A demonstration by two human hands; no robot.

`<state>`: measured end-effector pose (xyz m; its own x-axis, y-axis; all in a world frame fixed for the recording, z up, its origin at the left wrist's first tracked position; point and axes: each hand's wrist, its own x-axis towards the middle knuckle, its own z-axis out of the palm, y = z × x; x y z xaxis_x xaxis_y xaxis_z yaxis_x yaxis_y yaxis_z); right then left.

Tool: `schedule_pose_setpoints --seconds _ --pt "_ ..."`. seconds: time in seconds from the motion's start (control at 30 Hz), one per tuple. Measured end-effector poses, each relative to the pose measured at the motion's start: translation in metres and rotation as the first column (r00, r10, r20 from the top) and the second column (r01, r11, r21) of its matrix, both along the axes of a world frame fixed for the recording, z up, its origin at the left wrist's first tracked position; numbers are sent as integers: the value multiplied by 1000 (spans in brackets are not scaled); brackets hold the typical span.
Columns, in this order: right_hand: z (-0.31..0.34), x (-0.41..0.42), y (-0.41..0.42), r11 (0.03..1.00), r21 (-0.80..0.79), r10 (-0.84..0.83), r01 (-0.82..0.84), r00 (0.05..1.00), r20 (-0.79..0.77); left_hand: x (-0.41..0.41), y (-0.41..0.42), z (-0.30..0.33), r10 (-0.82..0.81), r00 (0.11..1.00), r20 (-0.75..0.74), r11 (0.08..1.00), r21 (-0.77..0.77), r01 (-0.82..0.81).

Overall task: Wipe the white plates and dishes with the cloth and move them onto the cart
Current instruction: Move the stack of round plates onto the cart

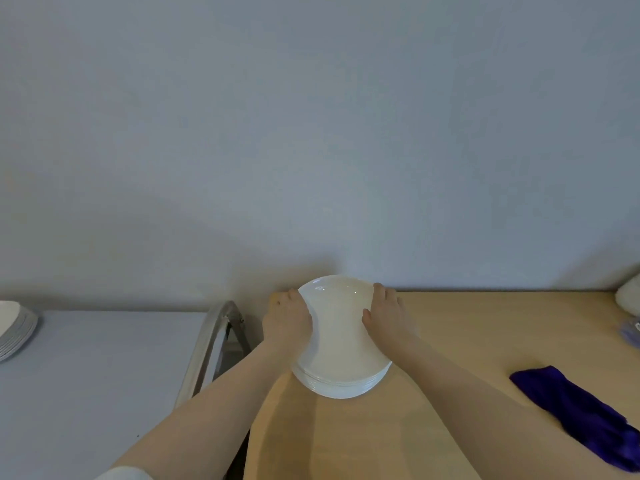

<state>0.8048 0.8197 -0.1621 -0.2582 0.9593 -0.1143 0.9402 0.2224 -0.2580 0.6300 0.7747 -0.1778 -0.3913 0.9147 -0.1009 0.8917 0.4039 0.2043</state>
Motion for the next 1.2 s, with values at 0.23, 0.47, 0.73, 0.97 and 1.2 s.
schedule_pose_setpoints --seconds 0.23,0.47,0.73,0.97,1.2 --pt "-4 2 9 999 -17 34 -34 999 -2 12 1 -2 95 993 69 993 63 -100" --pt "-8 8 9 1000 -23 18 -20 998 -65 14 -5 9 158 986 56 986 -57 -155" --pt "-5 10 11 999 -38 -17 18 1000 17 17 -11 15 230 969 88 972 -67 -224" --pt "0 10 11 998 -51 -22 24 999 34 19 -15 19 292 951 103 954 -101 -282" --pt "2 6 9 997 -45 -58 61 996 73 18 -14 24 346 918 194 938 -109 -330"
